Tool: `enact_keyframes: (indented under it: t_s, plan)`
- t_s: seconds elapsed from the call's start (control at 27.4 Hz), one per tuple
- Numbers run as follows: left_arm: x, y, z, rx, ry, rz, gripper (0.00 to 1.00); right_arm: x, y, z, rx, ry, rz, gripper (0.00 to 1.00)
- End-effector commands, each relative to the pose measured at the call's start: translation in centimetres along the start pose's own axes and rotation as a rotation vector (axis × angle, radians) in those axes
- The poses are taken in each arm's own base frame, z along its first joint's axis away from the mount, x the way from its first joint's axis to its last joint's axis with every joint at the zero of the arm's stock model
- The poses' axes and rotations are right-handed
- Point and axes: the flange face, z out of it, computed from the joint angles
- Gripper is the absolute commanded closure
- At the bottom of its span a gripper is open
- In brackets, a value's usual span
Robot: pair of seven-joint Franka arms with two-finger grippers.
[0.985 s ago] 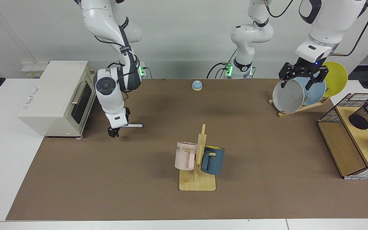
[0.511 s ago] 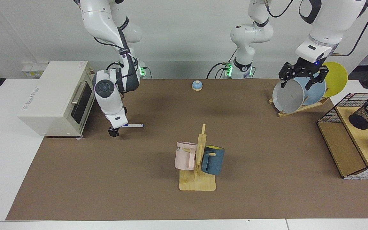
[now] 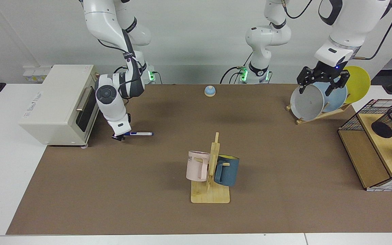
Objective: Put markers into pen holder
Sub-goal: 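Lower the right gripper and close it on the marker, then lift the marker with the right gripper while the left gripper reaches in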
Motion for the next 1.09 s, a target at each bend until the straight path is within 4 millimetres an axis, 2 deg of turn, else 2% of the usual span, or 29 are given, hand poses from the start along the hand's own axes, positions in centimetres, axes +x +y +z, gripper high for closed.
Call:
enact_keyframes:
  t_s: [0.0, 0.33, 0.44, 0.51, 0.66, 0.88, 1.06]
  plan:
    - [-0.5, -0.1, -0.6, 0.015, -0.003, -0.001, 0.0, -0.7, -0.6, 0.5, -0.02, -0.001, -0.009, 0.88]
    - [-0.5, -0.1, -0.6, 0.015, -0.003, 0.001, 0.0, -0.1, -1.2, 0.7, -0.014, 0.0, -0.009, 0.88]
    - [-0.5, -0.1, -0.6, 0.015, -0.003, -0.001, 0.0, -0.1, -1.2, 0.7, -0.012, 0.004, -0.003, 1.0]
    - [-0.5, -0.1, -0.6, 0.015, -0.003, 0.001, 0.0, 0.1, -1.0, 0.4, -0.018, 0.009, 0.003, 1.0]
    - [-0.5, -0.1, -0.6, 0.015, -0.003, 0.001, 0.0, 2.3, -1.2, -1.7, -0.061, 0.019, -0.003, 1.0]
    - [-0.5, -0.1, -0.6, 0.015, -0.003, 0.001, 0.0, 4.2, -1.0, -4.3, -0.108, 0.036, 0.006, 1.0]
    - [-0.5, -0.1, -0.6, 0.015, -0.003, 0.001, 0.0, 7.0, -1.6, -7.6, -0.156, 0.063, 0.016, 1.0]
